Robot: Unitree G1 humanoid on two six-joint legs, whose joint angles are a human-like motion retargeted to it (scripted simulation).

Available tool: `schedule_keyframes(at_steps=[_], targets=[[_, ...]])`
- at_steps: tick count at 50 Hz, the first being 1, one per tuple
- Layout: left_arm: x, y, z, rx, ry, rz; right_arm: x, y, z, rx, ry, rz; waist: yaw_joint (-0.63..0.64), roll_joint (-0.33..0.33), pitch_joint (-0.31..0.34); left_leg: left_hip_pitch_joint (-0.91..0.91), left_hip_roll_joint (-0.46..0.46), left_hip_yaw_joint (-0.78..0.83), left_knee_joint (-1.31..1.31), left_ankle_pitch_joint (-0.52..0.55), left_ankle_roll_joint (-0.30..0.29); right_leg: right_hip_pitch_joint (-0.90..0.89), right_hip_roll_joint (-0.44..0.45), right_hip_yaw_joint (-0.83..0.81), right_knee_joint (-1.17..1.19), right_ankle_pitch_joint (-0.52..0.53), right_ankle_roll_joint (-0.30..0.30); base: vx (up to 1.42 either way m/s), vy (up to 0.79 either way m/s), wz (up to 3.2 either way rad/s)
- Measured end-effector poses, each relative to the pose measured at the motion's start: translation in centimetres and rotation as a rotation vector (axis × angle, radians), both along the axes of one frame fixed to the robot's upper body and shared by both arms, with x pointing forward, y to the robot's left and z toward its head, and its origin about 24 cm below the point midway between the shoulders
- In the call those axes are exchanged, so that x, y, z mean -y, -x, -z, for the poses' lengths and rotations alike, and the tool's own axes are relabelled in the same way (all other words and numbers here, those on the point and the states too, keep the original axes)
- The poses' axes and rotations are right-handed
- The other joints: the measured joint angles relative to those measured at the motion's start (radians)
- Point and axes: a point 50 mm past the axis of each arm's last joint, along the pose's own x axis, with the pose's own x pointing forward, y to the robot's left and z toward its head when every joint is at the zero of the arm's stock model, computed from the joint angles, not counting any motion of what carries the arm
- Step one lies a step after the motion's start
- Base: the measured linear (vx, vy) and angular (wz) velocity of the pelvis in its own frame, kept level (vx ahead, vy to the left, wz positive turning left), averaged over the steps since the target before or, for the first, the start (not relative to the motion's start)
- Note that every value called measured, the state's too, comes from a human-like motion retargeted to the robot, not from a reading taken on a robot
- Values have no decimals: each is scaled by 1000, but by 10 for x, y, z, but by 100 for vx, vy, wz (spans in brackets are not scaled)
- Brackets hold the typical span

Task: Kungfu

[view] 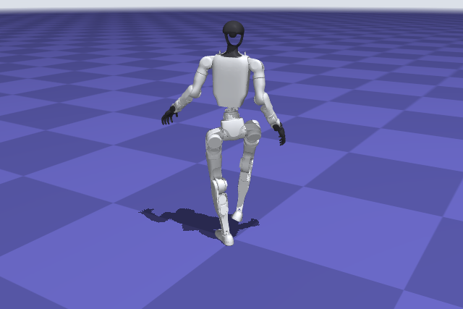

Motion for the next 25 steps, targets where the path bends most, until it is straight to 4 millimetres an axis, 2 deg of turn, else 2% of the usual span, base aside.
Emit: schedule_keyframes(at_steps=[3, 5, 7, 8, 9, 10, 12, 13, 15, 17, 18, 19, 20, 22, 25], targets=[[-38, -29, -67, 453, 42, -126, -5, -7, -16, 181, -112, -10, -16, -24, -9, 66, -49, 17, -112, 224, -57, 205, -20, 85, -320, 161, 0, 12, -19, 80], [-57, -54, -125, 850, 98, -144, -9, -16, -26, 286, -170, -10, -42, -53, 13, 91, -76, 39, -138, 409, -119, 340, -50, 171, -515, 244, -12, 0, -15, 118], [-66, -89, -194, 1328, 228, -107, -19, -26, -35, 379, -228, -11, -66, -94, 53, 91, -61, 95, -96, 566, -283, 480, -86, 259, -689, 351, -61, -5, -17, 139], [-65, -104, -218, 1486, 294, -66, -22, -30, -38, 407, -249, -10, -75, -108, 74, 90, -54, 105, -74, 584, -344, 523, -95, 289, -735, 363, -77, -29, 9, 177], [-59, -126, -254, 1700, 407, 20, -25, -40, -45, 463, -275, -13, -95, -117, 96, 52, -75, 126, -40, 583, -365, 547, -137, 284, -764, 317, -71, -59, 50, 242], [-52, -145, -298, 1932, 544, 136, -28, -53, -56, 530, -307, -18, -121, -123, 119, -6, -111, 154, 1, 572, -367, 562, -196, 260, -784, 243, -55, -73, 46, 250], [-38, -170, -349, 2120, 764, 306, -32, -66, -71, 619, -357, -41, -128, -124, 134, -39, -62, 117, 76, 507, -363, 604, -183, 166, -802, 116, -145, -42, -23, 115], [-27, -183, -375, 2166, 919, 423, -34, -69, -79, 656, -384, -57, -88, -124, 128, -47, 20, 120, 140, 434, -351, 623, -137, 144, -806, 45, -221, -1, -64, -32], [6, -209, -412, 2187, 1224, 671, -33, -73, -91, 702, -420, -94, -7, -134, 108, -39, 161, 240, 180, 377, -237, 608, -115, 143, -770, -60, -312, 20, -49, -69], [41, -226, -426, 2188, 1429, 836, -37, -78, -97, 704, -455, -154, -9, -140, 59, -37, 253, 342, 154, 397, -102, 563, -127, 158, -715, -131, -372, 24, -11, -17], [54, -232, -429, 2192, 1515, 883, -40, -82, -102, 721, -465, -184, -26, -128, 55, -35, 270, 356, 126, 414, -40, 548, -127, 171, -688, -149, -383, 9, 17, 8], [69, -237, -431, 2185, 1601, 925, -42, -89, -109, 756, -474, -206, -45, -113, 65, -35, 280, 345, 89, 425, -7, 534, -126, 178, -660, -166, -387, -7, 31, 15], [85, -241, -433, 2172, 1687, 965, -43, -95, -118, 800, -483, -226, -64, -97, 84, -37, 286, 321, 47, 432, 11, 522, -125, 180, -632, -183, -387, -21, 31, 20], [125, -250, -435, 2070, 1891, 1060, -43, -106, -134, 894, -511, -225, -88, -83, 127, -33, 296, 284, -38, 425, -6, 511, -125, 170, -591, -219, -393, -24, 22, 22], [192, -258, -429, 1781, 2203, 1228, -41, -110, -149, 1003, -548, -188, -118, -75, 154, -42, 308, 249, -132, 426, -12, 497, -134, 133, -556, -255, -391, -14, 6, 66]])
